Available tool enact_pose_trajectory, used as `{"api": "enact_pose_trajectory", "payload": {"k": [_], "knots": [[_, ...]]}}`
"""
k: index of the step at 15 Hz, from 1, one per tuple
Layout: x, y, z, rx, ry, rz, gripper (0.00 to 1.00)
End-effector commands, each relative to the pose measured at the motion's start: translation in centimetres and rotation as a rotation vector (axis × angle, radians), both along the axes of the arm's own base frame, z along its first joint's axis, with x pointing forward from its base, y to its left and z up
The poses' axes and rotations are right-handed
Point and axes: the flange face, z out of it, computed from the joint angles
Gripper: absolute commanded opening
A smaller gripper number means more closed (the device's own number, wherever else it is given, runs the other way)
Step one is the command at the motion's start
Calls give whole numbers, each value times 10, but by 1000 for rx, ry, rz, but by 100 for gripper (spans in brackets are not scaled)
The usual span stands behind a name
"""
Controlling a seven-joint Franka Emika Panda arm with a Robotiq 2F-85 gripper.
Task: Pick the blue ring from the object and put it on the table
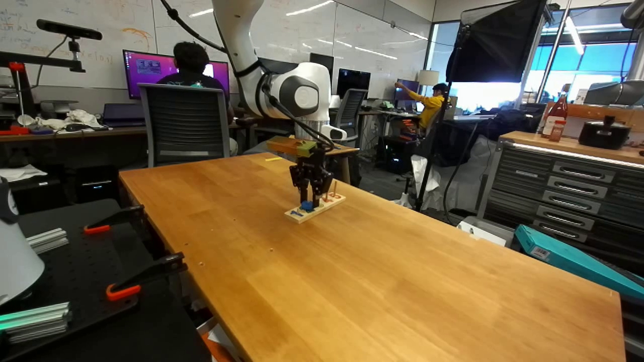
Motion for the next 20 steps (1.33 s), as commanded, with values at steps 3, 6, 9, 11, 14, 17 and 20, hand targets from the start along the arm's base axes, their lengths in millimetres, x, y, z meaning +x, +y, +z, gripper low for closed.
{"api": "enact_pose_trajectory", "payload": {"k": [3,6,9,11,14,17,20], "knots": [[14,29,49,51,10,-17,18],[12,41,60,58,30,-10,18],[3,45,52,46,64,7,18],[-3,45,40,35,85,20,18],[-14,48,22,33,112,37,18],[-21,53,8,38,135,42,68],[-19,61,7,47,128,46,83]]}}
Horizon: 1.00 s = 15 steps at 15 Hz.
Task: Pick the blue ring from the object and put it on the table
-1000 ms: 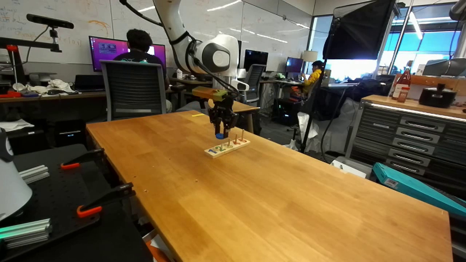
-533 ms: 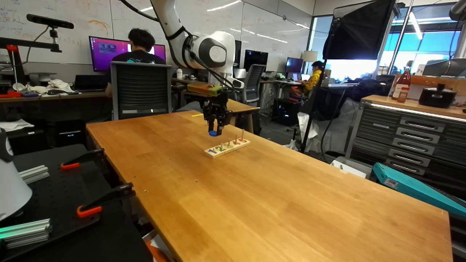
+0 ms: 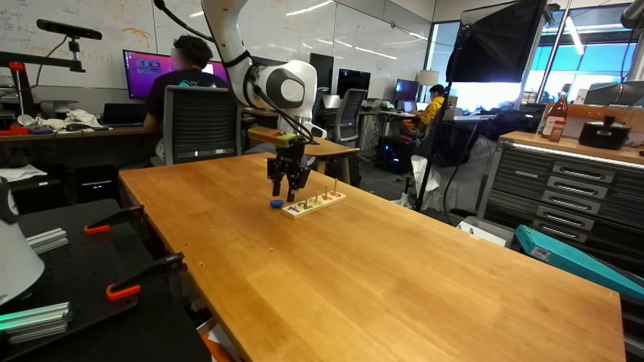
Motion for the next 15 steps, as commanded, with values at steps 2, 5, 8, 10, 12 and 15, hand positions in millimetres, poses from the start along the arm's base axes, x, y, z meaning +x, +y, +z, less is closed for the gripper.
{"api": "enact_pose_trajectory", "payload": {"k": [2,5,8,10,12,15], "knots": [[11,13,15,20,-41,12,98],[30,17,46,31,-83,7,100],[45,14,89,17,-129,11,100],[51,14,122,20,-160,14,100],[51,13,155,24,-171,9,100],[38,10,200,6,-129,-1,100]]}}
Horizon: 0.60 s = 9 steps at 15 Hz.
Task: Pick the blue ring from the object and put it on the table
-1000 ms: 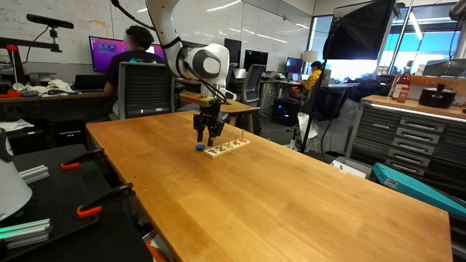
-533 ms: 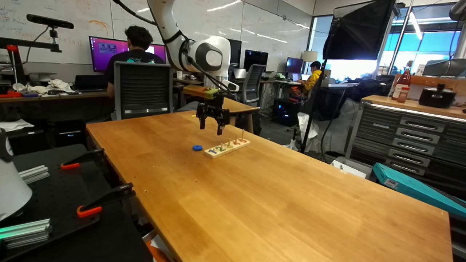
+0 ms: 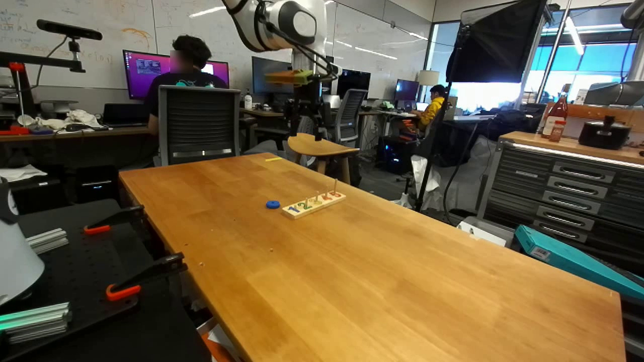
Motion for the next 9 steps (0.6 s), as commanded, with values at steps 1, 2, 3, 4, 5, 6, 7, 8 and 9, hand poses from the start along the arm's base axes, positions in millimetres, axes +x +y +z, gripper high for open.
{"api": "enact_pose_trajectory", "payload": {"k": [1,2,3,4,5,6,7,8,9], "knots": [[-20,-3,58,-4,78,-9,100],[-26,-4,69,-6,121,-14,100],[-15,-3,42,-19,74,-11,100],[-21,-4,54,-23,96,-15,100],[-24,-5,62,-25,102,-17,100],[-25,-5,66,-26,104,-18,100],[-26,-5,66,-26,105,-18,100],[-26,-5,65,-26,108,-18,100],[-25,-5,64,-26,110,-18,100]]}}
